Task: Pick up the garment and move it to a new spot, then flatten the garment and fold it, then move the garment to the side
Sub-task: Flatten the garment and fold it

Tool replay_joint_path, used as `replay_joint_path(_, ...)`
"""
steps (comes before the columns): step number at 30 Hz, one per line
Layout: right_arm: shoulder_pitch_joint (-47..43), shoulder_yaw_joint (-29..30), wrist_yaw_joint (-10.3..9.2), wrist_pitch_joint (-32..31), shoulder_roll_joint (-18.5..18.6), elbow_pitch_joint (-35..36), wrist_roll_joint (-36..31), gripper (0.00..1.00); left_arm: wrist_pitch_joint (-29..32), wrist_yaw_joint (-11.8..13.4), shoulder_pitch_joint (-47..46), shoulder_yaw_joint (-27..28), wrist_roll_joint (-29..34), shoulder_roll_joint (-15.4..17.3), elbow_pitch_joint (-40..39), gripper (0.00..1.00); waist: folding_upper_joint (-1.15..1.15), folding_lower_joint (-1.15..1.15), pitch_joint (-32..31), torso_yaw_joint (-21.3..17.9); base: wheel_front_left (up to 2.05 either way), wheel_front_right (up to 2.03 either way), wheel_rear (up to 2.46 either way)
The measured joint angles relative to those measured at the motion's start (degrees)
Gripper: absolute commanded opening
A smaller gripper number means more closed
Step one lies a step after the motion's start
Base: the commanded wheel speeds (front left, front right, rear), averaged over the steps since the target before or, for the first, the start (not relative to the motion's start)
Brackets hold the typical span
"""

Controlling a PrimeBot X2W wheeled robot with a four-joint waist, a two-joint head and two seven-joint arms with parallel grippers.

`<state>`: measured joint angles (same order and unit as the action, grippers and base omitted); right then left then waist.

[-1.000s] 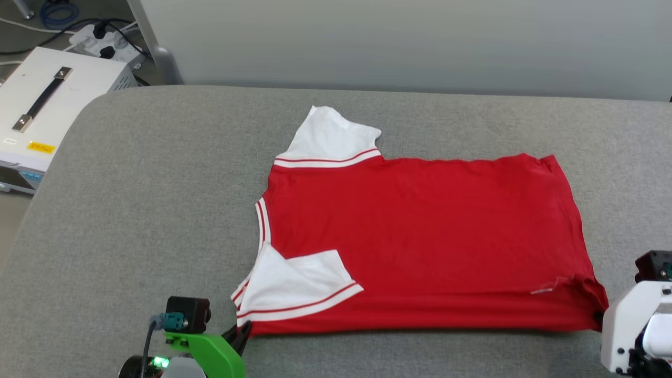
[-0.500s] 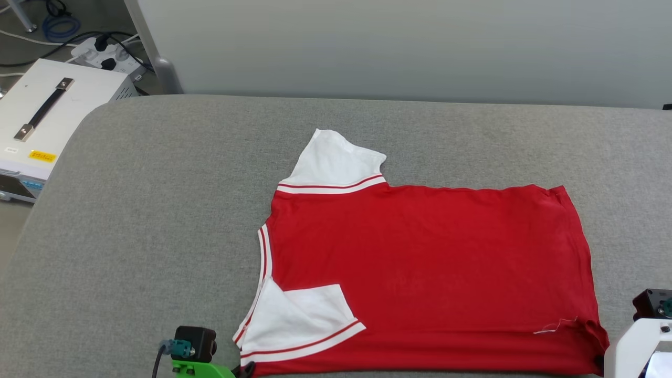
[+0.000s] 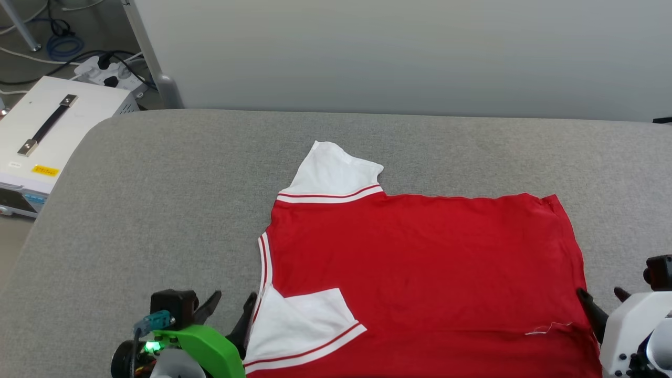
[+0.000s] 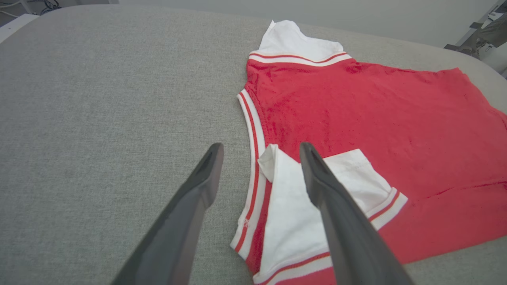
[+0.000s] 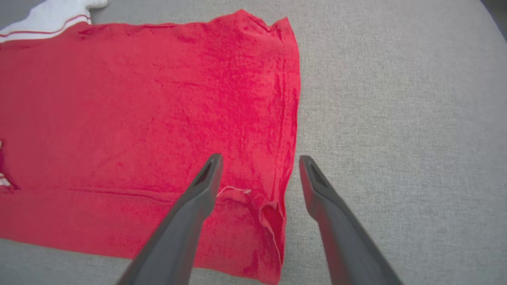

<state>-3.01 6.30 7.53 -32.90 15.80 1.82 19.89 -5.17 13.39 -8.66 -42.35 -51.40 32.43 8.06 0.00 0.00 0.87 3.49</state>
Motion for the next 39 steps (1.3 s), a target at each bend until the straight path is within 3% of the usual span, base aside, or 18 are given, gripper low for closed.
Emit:
replay_joint_path(5,0.97,-2.35,0.0,10.54,0.69,1.98,0.14,1.0,-8.04,-0.66,-1.64,2.35,3.89,-0.87,-1.52,1.0,0.0,0.0,-0.75,-0.5,0.0,0.0,0.0)
replay_joint_path(11,0.91,-3.57,0.0,24.18,-1.65,2.6,-1.69,1.0,-9.49,-0.43,-1.42,8.28,11.26,-3.85,-5.46,1.0,0.0,0.0,-0.78,-0.92,0.0,0.0,0.0)
replay_joint_path(18,0.35,-5.08,0.0,35.98,-6.37,1.0,-3.24,1.0,-9.49,-6.04,4.5,17.06,19.97,-10.78,-8.45,1.0,0.0,0.0,-0.07,-1.05,0.0,0.0,0.0)
replay_joint_path(30,0.29,-6.06,0.0,39.73,-7.78,-0.57,-3.6,1.0,-9.49,-14.73,7.12,26.62,27.53,-18.59,-5.34,1.0,0.0,0.0,1.76,-2.02,0.0,0.0,0.0)
replay_joint_path(37,1.83,-7.4,0.0,39.68,-7.73,0.8,-3.6,1.0,-9.31,-17.92,4.5,27.4,29.82,-18.04,-2.3,1.0,0.0,0.0,4.6,-3.08,0.0,0.0,0.0)
replay_joint_path(39,2.57,-7.82,0.0,39.39,-7.69,1.63,-3.61,1.0,-6.17,-18.89,0.89,26.54,29.65,-16.94,-1.48,1.0,0.0,0.0,5.96,-3.58,0.0,0.0,0.0)
